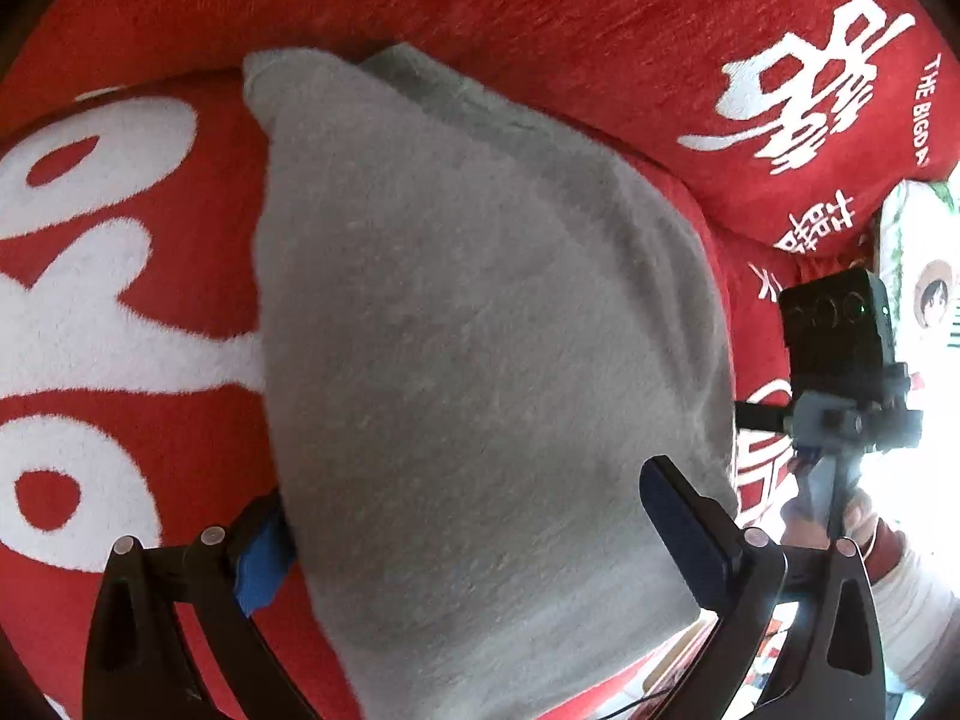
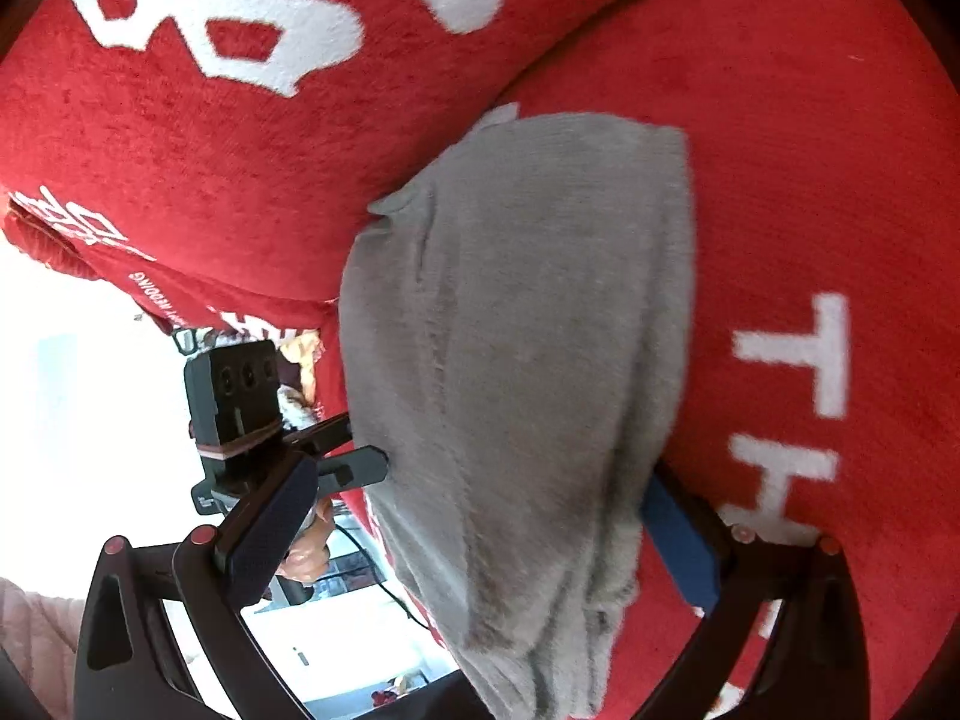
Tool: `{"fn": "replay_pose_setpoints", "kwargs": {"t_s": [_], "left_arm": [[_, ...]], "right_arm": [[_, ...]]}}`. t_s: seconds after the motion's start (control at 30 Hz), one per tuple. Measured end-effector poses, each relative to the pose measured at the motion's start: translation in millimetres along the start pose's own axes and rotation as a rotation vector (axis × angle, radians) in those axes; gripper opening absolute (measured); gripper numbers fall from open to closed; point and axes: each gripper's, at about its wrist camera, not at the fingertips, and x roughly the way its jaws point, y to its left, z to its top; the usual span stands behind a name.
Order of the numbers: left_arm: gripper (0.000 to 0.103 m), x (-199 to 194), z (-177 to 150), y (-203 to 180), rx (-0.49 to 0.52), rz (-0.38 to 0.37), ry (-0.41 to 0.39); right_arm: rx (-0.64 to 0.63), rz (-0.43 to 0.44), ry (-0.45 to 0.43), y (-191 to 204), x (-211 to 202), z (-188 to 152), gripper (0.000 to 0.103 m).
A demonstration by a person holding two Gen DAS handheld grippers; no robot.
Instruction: Fold small clothes
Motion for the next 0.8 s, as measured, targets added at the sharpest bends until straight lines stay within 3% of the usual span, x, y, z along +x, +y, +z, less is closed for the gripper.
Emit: {"fn": "replay_pose_setpoints", "kwargs": {"t_s": [0.17,0.27,0.33,0.37,0.4,0.5,0.8], "left_arm": [[0.102,2,5,-12,0.035,0.067,-0.024],[0.09,-6,7,-15,0.026,0.096,-0.054],[0.078,-15,8,-14,0.03,0.091,-0.068],[0.069,-19,8,-12,0.033,0.087,-0.071],[0.06,-25,8,-11,0.037,0.076,-0.073],[0.045,-41,9,-7,0.037,0.034,-0.081],[0.044,-98,-22,0,0.044,-0.041,-0.122]], "right_arm": [[-0.006,-0.01,-0.005,9,19,5,0.103],[0.055,-0.005,-0.04,5,15,3,0.097],[0.105,0.011,-0.061,-2,10,-1,0.08],[0.127,0.0,-0.068,-6,10,-3,0.056],[0.143,-0.025,-0.066,-9,10,-6,0.043],[0.16,0.013,-0.098,-9,4,-12,0.04],[0.141,0.14,-0.129,45,3,-38,0.035]]}}
